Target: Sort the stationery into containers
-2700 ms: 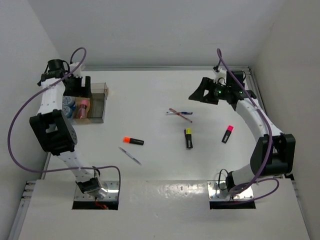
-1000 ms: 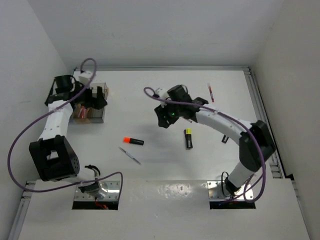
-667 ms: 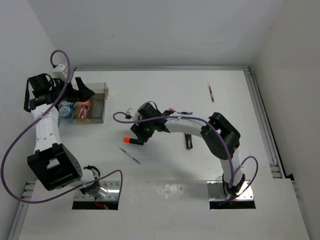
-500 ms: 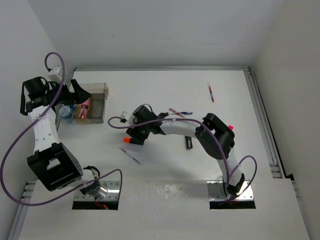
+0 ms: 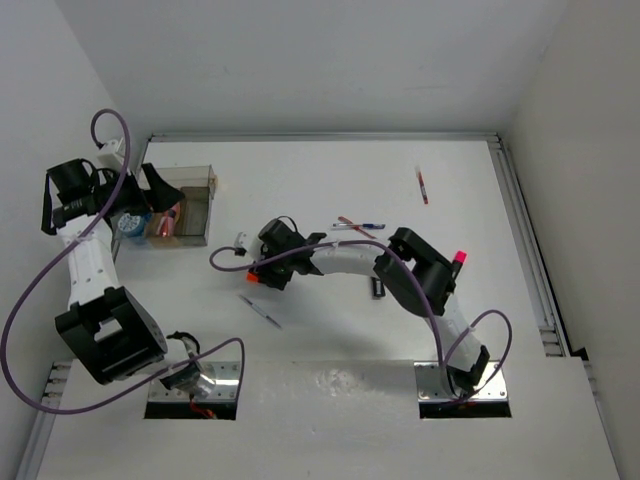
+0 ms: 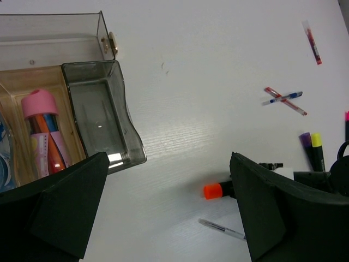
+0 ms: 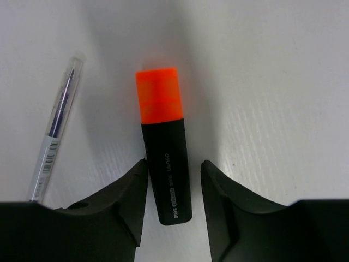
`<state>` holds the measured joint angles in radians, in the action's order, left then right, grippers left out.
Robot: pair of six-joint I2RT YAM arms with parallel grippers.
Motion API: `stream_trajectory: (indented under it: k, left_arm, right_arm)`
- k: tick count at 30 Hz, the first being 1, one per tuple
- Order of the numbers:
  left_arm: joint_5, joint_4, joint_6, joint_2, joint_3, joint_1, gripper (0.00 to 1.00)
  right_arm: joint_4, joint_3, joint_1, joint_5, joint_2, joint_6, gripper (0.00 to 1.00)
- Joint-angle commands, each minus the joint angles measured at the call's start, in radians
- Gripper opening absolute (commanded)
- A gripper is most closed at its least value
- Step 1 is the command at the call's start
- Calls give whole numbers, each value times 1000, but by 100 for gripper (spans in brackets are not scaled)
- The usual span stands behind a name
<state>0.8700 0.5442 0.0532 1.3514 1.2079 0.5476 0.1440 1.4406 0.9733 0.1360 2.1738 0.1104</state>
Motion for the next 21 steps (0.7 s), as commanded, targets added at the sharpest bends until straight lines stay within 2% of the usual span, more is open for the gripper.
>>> stream_trajectory:
  k: [1, 4, 7, 9, 14, 18, 21]
  left_arm:
    - [30, -33, 23, -55, -16, 11, 99]
    - [43, -62, 13, -66, -30, 11, 99]
    - [78, -122, -30, -72, -60, 9, 98]
    - [99, -161, -76, -72, -85, -1, 97]
    - [121, -225, -148, -87, -116, -84, 96]
    - [126, -334, -362, -107, -171, -181, 96]
    - [118, -404, -467, -97, -180, -276, 95]
  right_arm:
    - [-23, 3, 10, -44, 11, 43, 37]
    - [-30, -38, 8, -47, -18, 37, 29]
    - [-40, -86, 1, -45, -90, 2, 10]
    - [-35, -108, -11, -32, -164, -15, 1]
    - [40, -4, -148, 42, -247, -191, 0]
    - [49, 101, -226, 94, -269, -435, 0]
    - [40, 153, -243, 96, -266, -540, 0]
